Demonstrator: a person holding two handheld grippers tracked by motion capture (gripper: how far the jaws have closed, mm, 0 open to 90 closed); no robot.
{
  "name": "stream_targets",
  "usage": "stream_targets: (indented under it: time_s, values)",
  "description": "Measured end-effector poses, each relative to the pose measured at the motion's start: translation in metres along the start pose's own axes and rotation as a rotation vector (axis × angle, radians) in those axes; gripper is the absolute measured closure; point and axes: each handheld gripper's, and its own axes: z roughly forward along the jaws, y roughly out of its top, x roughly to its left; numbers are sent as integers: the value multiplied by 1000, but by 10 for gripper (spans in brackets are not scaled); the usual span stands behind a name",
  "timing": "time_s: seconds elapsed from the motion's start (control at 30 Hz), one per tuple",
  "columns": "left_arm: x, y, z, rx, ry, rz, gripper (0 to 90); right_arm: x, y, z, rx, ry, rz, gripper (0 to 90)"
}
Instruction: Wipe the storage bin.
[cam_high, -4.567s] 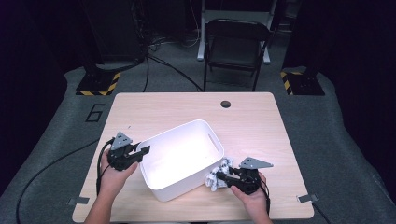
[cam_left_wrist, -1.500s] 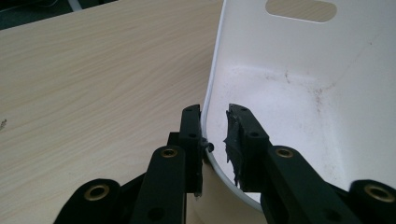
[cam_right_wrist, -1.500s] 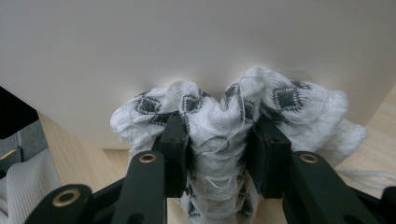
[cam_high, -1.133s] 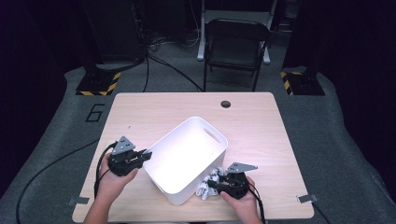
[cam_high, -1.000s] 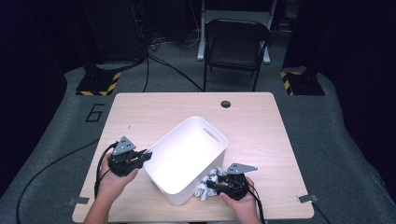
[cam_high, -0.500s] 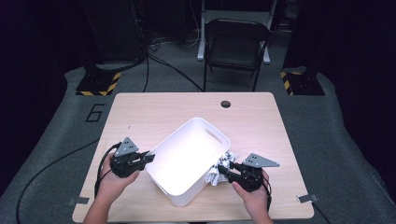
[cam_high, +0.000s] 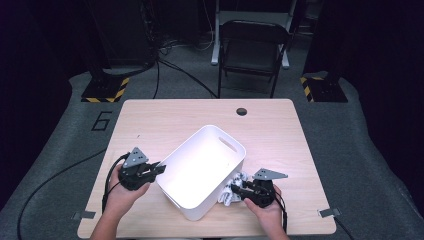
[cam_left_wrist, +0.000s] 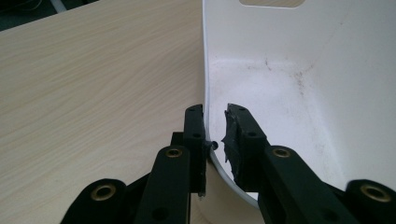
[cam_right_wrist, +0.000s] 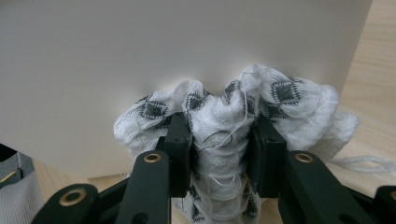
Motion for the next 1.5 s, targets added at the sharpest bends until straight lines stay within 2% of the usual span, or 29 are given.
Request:
stream_targets:
  time_s: [0.13,0.3,0.33,0.4,0.53,0.67,0.77,0.8,0.97,1.0,1.1,1.27,1.33,1.5]
  values:
    - [0,0,0,-1,9,-7,782,-3,-5,10,37,6,27,655]
    - [0,0,1,-2,16,-17,779,-1,-5,13,51,-13,-3,658]
    - [0,0,1,-3,17,-19,778,2,-3,12,45,-28,-22,658]
    - [0,0,2,-11,29,-26,778,6,0,9,22,-22,-31,658]
    - [0,0,1,-5,26,-29,779,19,11,-6,-69,18,-44,657]
    - [-1,0,1,-9,25,-31,780,35,24,-20,-148,32,-106,659]
    - [-2,0,2,-9,21,-21,782,37,25,-21,-149,21,-121,661]
    - [-2,0,2,-9,18,-18,782,36,23,-20,-151,26,-109,662]
    - [-3,0,2,-7,16,-8,782,23,14,-9,-111,38,-75,662]
    - [-3,0,2,-7,17,-9,782,19,10,-5,-90,41,-48,663]
    - [-3,0,2,-8,19,-9,782,13,2,3,-29,39,-17,663]
    - [-3,0,2,-9,23,-15,783,7,-4,14,55,28,-4,661]
    - [-3,0,2,-10,22,-16,783,7,-6,16,73,19,-14,662]
    - [-3,0,2,-10,22,-15,782,10,-5,16,69,-3,-39,662]
